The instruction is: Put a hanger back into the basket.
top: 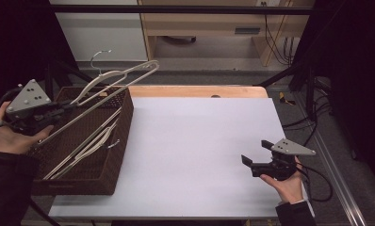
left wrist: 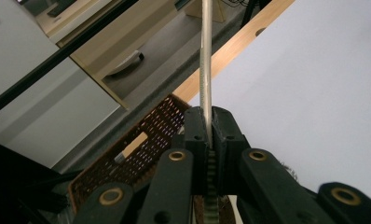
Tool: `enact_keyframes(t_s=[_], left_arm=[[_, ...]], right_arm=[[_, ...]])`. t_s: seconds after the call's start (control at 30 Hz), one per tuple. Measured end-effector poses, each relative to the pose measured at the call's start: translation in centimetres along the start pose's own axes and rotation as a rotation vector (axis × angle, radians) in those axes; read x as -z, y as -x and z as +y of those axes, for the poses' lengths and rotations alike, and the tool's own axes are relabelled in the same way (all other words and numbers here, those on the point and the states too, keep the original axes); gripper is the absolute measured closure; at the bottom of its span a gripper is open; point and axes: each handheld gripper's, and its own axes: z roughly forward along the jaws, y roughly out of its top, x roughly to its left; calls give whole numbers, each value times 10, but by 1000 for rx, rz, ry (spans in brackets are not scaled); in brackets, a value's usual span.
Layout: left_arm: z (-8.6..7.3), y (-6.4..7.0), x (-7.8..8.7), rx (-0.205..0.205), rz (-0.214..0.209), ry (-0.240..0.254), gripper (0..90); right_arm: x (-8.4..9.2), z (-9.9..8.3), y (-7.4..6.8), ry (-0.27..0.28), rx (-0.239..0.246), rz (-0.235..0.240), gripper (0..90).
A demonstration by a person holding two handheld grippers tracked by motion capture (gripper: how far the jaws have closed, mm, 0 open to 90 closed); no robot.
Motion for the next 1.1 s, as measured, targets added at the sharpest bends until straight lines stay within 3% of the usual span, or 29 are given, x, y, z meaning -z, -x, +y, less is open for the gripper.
enact_keyframes(t_s=[0.27, 0.4, 0.5, 0.53, 0.57, 0.6, 0.77, 0.9, 1.1], left_arm=[[-29, -16, 1, 28, 21, -35, 858], [-43, -24, 4, 68, 21, -67, 857], [-54, -30, 5, 70, 30, -91, 857], [-58, -31, 5, 91, 28, -110, 858], [-61, -32, 5, 81, 37, -104, 858], [-65, -33, 6, 101, 39, -121, 858], [-84, -39, 11, 141, 47, -115, 858], [-97, -38, 11, 143, 69, -101, 858], [-113, -32, -5, 124, 53, -91, 858]], right_arm=[[-1, 0, 0, -5, 4, 4, 62], [-1, 0, -1, -8, 3, 8, 62], [-2, 0, -1, -11, 5, 7, 63], [-2, 0, -1, -12, 10, 9, 63], [-2, 0, -1, -12, 10, 10, 63], [-3, 0, -2, -12, 9, 10, 64], [-2, 0, -2, -11, 8, 9, 64], [-3, 0, -2, -12, 9, 11, 65], [-4, 0, -3, -17, 11, 13, 65]])
